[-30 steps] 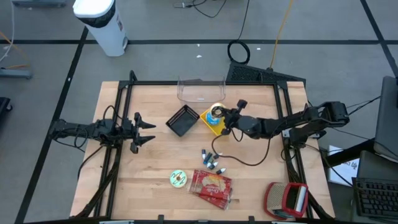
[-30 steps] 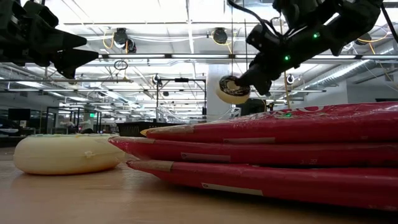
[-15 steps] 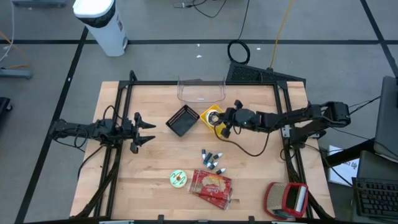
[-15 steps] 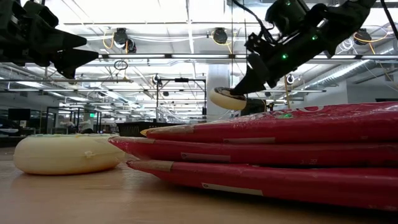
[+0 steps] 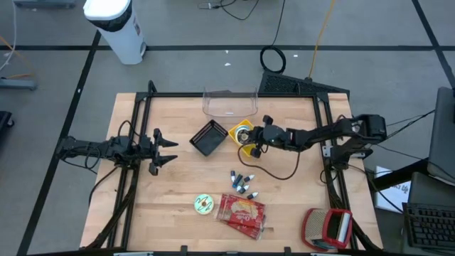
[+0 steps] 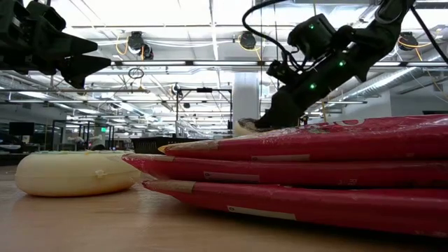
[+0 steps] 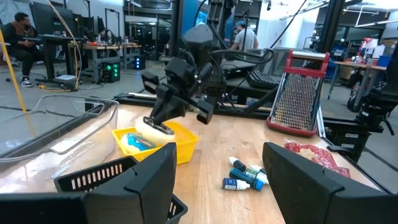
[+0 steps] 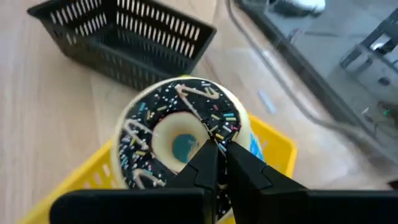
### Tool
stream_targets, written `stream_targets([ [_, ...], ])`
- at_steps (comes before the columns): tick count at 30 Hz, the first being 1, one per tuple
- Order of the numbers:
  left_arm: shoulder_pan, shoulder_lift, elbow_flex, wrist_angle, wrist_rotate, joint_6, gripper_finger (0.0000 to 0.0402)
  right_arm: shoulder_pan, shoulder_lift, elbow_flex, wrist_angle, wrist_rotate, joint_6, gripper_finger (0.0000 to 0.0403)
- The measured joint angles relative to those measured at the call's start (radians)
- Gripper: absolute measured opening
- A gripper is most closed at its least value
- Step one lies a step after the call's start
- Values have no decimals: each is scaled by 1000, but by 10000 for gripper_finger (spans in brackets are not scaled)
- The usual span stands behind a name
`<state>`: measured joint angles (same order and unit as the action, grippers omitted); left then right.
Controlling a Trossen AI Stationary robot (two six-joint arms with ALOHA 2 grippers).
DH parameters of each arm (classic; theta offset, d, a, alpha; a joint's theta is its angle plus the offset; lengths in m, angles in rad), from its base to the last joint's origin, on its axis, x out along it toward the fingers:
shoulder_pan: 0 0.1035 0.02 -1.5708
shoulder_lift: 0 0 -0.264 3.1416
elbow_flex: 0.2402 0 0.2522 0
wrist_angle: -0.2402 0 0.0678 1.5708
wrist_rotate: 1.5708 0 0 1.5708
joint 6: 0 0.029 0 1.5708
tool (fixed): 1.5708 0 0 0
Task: Pick & Place Food Item
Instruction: Put the black donut into the yellow bin
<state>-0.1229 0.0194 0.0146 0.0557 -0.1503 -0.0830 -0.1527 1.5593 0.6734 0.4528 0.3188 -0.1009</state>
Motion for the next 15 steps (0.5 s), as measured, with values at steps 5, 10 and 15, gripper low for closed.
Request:
stream_targets([
  [5, 0, 0, 0, 0, 0, 0, 241, -5, 1, 0, 18, 81, -50, 12],
  [10, 0, 0, 0, 0, 0, 0, 241, -5, 1, 0, 21, 96, -47, 17],
  [15, 0, 0, 0, 0, -1, 0, 241, -3, 1, 0, 7, 49, -17, 19],
])
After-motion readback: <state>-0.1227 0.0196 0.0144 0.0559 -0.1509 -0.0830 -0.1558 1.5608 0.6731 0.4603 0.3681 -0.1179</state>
